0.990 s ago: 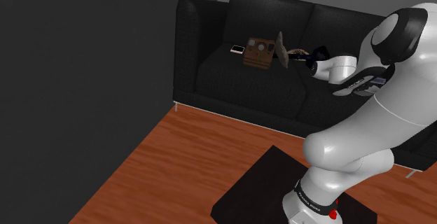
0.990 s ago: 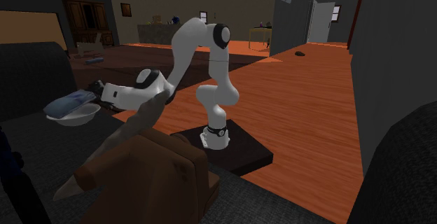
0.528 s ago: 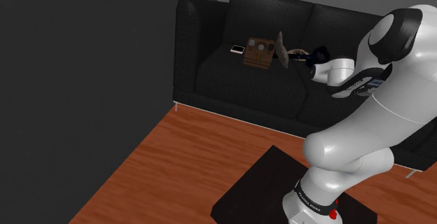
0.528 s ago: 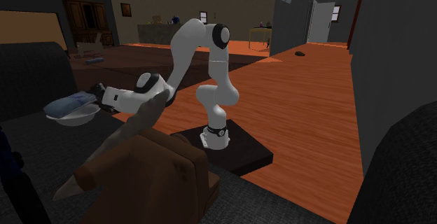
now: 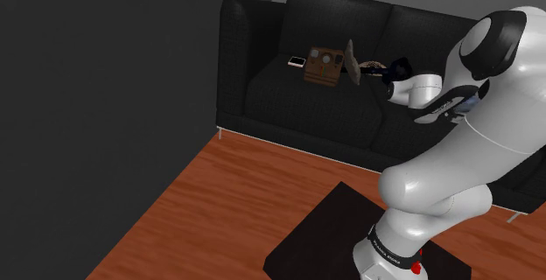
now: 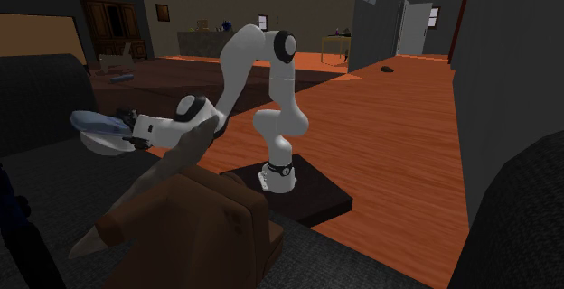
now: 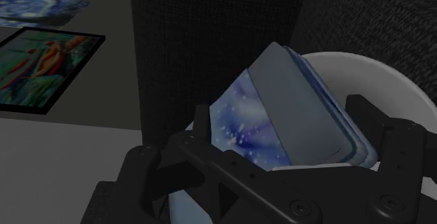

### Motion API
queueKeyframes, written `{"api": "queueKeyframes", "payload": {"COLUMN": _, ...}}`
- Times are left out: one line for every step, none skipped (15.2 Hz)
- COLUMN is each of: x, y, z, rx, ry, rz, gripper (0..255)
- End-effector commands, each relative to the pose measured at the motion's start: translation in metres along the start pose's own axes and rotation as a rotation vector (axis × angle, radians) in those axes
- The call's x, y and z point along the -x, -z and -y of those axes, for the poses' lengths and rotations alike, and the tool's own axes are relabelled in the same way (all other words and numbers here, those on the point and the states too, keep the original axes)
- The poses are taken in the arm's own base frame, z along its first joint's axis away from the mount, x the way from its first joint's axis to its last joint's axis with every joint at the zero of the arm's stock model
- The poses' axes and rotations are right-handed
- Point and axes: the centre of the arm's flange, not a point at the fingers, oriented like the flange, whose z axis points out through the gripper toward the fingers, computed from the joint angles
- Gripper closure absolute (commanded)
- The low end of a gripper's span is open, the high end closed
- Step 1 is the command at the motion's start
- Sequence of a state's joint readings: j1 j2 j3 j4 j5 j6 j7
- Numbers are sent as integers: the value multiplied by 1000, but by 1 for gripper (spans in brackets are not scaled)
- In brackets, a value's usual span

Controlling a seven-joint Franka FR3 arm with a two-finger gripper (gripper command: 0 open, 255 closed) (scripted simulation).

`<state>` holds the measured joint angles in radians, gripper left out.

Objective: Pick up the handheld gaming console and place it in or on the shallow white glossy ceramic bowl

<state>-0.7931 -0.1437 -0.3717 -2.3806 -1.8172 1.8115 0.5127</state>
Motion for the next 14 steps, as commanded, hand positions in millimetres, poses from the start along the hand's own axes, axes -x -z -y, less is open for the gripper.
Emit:
{"api": "queueKeyframes", "payload": {"x": 0, "y": 0, "z": 1, "rx": -2, "ry": 2, "rz": -2, "gripper": 0}}
{"api": "queueKeyframes", "payload": {"x": -1, "y": 0, "z": 2, "rx": -2, "ry": 2, "rz": -2, "gripper": 0}}
{"api": "queueKeyframes", "payload": {"x": -1, "y": 13, "z": 1, "rx": -2, "ry": 2, "rz": -2, "gripper": 0}}
{"api": "queueKeyframes", "payload": {"x": -1, "y": 26, "z": 1, "rx": -2, "ry": 2, "rz": -2, "gripper": 0}}
{"api": "queueKeyframes", "payload": {"x": -1, "y": 39, "z": 1, "rx": -2, "ry": 2, "rz": -2, "gripper": 0}}
{"api": "queueKeyframes", "payload": {"x": -1, "y": 50, "z": 1, "rx": -2, "ry": 2, "rz": -2, "gripper": 0}}
{"api": "queueKeyframes", "payload": {"x": -1, "y": 50, "z": 1, "rx": -2, "ry": 2, "rz": -2, "gripper": 0}}
{"api": "queueKeyframes", "payload": {"x": -1, "y": 50, "z": 1, "rx": -2, "ry": 2, "rz": -2, "gripper": 0}}
{"api": "queueKeyframes", "payload": {"x": -1, "y": 50, "z": 1, "rx": -2, "ry": 2, "rz": -2, "gripper": 0}}
{"api": "queueKeyframes", "payload": {"x": -1, "y": 50, "z": 1, "rx": -2, "ry": 2, "rz": -2, "gripper": 0}}
{"api": "queueKeyframes", "payload": {"x": -1, "y": 50, "z": 1, "rx": -2, "ry": 2, "rz": -2, "gripper": 0}}
{"api": "queueKeyframes", "payload": {"x": -1, "y": 50, "z": 1, "rx": -2, "ry": 2, "rz": -2, "gripper": 0}}
{"api": "queueKeyframes", "payload": {"x": -1, "y": 50, "z": 1, "rx": -2, "ry": 2, "rz": -2, "gripper": 0}}
{"api": "queueKeyframes", "payload": {"x": -1, "y": 50, "z": 1, "rx": -2, "ry": 2, "rz": -2, "gripper": 0}}
